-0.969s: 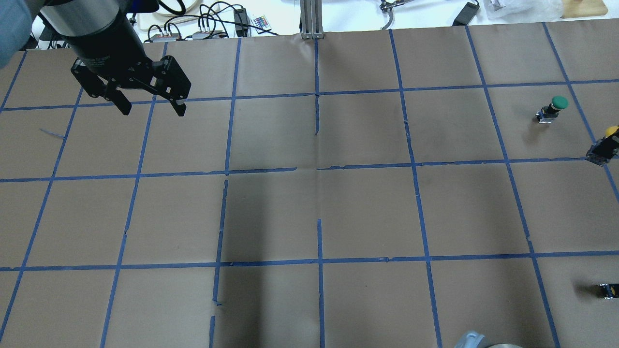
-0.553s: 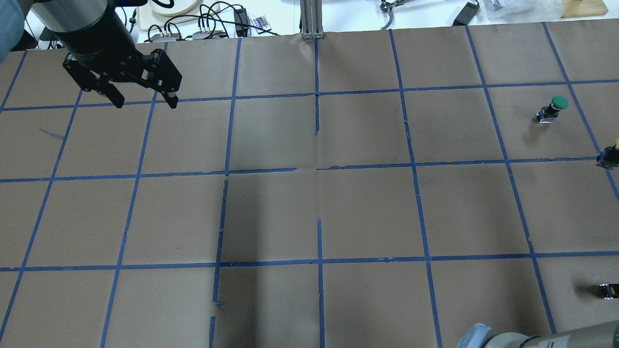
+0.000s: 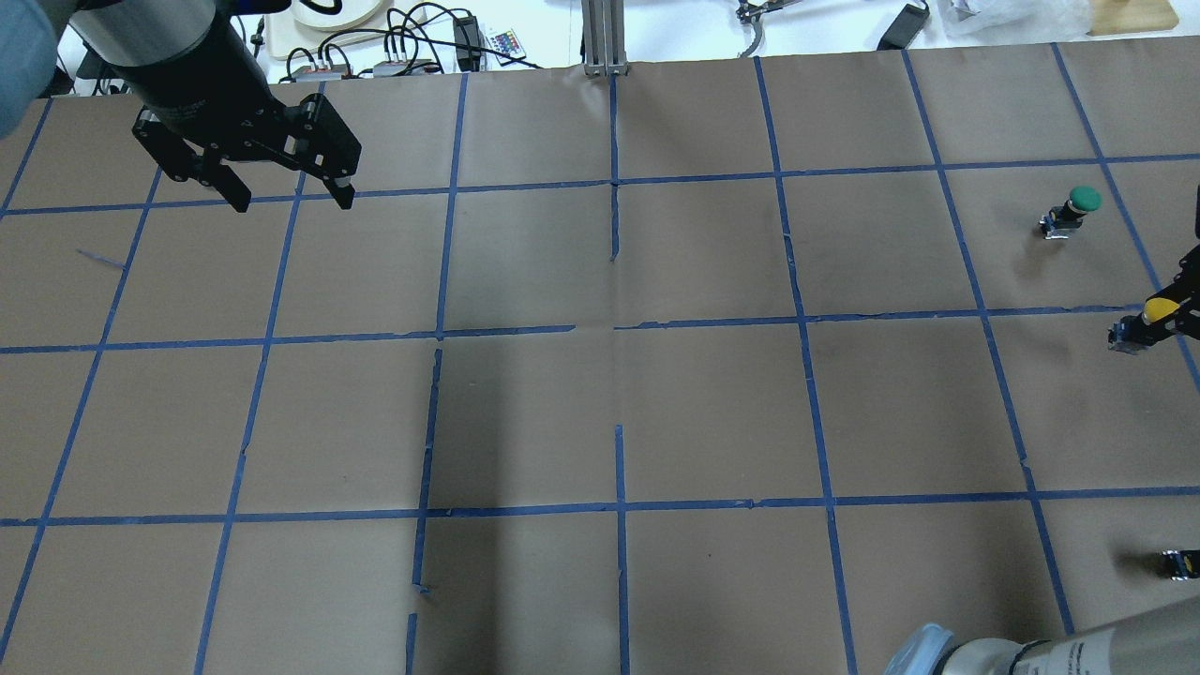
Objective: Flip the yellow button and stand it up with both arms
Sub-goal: 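Lower the yellow button upright onto the table with the right gripper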
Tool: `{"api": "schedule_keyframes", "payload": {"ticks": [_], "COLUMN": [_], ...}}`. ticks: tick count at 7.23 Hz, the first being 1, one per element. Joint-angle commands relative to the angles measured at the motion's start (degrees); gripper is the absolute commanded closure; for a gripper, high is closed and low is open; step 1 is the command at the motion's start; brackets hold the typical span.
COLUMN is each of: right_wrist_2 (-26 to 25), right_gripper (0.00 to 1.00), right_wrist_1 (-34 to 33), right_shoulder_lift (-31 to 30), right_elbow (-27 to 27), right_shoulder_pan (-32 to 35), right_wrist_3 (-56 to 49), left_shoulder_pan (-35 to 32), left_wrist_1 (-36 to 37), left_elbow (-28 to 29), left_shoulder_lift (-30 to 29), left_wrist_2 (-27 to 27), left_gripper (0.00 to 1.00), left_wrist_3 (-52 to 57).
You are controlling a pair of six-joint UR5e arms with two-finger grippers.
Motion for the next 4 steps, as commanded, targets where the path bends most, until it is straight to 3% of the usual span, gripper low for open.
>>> {"api": "schedule_keyframes", "payload": {"ticks": [1,4], "right_wrist_2": [0.62,0.79], "right_gripper": [0.97,0.97], "right_wrist_1": [-2.56,-4.17], "right_shoulder_lift": [1.55,4.28], "right_elbow": [0.90,0.46], "right_shoulder_pan": [-0.02,-0.02], "right_wrist_3": [-2.36,-3.76], "left_shoulder_pan": [-0.01,-0.01], "left_wrist_1": [0.09,0.97], "left_elbow": [0.10,0.01], "left_shoulder_lift": [-0.27,-0.26], "left_wrist_2": [0.03,-0.06], "left_gripper": [0.00,0.00], "left_wrist_3": [-0.06,0.03]}}
